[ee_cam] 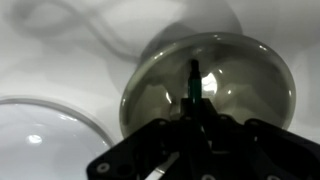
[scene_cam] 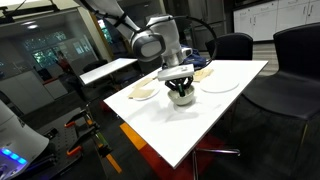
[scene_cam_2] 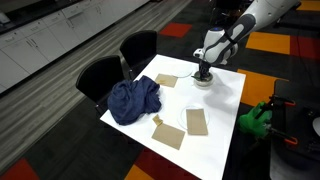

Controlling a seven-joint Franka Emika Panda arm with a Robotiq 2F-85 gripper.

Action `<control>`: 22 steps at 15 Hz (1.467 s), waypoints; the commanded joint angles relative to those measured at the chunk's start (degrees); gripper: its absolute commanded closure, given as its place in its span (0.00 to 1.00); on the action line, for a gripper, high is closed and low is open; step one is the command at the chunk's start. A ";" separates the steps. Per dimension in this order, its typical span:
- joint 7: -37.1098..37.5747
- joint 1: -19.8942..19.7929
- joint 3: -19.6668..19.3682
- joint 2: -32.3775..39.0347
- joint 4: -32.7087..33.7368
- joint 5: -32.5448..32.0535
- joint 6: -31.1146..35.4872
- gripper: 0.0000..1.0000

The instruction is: Put the pen in the bowl on the table

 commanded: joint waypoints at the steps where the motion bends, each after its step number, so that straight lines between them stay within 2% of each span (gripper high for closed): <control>1: 2.55 -0.31 0.84 -2.55 -1.77 -0.85 1.21 0.97; 7: 4.45 -0.52 1.90 -8.48 -5.66 -0.23 2.37 0.97; 13: 7.69 -0.14 2.64 -18.24 -13.40 1.60 2.65 0.97; 17: 12.45 1.53 3.35 -23.53 -17.93 3.77 2.31 0.97; 19: 18.77 4.12 2.72 -24.57 -19.31 5.23 2.75 0.97; 22: 30.42 9.60 -0.33 -24.72 -20.71 1.31 2.96 0.97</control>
